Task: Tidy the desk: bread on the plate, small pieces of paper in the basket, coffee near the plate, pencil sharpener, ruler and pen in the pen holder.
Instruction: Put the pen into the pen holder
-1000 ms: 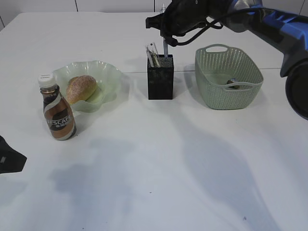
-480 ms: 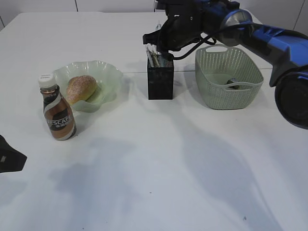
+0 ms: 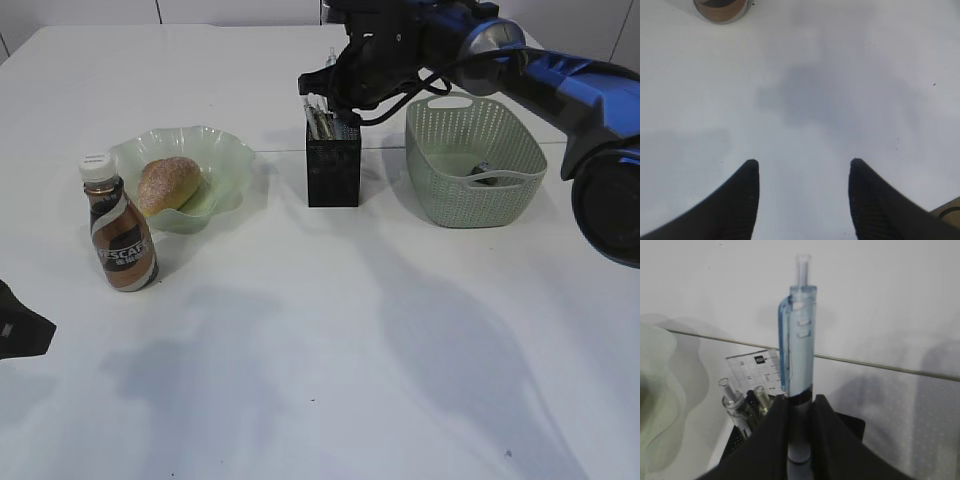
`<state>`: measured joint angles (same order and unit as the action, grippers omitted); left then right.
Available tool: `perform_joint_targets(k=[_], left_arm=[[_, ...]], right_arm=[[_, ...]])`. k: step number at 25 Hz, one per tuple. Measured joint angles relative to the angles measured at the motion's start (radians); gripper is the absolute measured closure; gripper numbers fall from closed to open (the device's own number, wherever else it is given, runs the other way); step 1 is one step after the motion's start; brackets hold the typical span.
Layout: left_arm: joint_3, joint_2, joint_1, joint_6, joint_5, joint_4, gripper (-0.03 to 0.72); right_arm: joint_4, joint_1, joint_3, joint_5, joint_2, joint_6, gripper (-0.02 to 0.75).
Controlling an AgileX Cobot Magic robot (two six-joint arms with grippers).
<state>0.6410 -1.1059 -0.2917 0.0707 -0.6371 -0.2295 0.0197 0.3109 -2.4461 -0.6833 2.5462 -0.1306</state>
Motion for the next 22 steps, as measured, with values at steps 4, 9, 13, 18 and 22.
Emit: perform_joint_targets(k=[4,9,13,18,22], left_arm=[[0.000,0.000,0.000,0.000,0.000,0.000,0.287],[0.000,0.000,0.000,0.000,0.000,0.002,0.287],[0.000,0.000,0.000,0.000,0.000,0.004,0.287],[0.000,0.000,0.000,0.000,0.000,0.010,0.287],[0.000,0.000,0.000,0.000,0.000,0.012,0.287]], right_arm=[[0.000,0.000,0.000,-0.002,0.001,0.000,0.635],[0.000,0.000,0.000,-0.019,0.008,0.000,0.633],[0.014,0.000,0.000,-0.028,0.010,0.000,0.604],[0.029,0.000,0.000,-0.036,0.010,0.000,0.530],[0.036,-0.002,0.000,-0.037,0.010,0.000,0.478]])
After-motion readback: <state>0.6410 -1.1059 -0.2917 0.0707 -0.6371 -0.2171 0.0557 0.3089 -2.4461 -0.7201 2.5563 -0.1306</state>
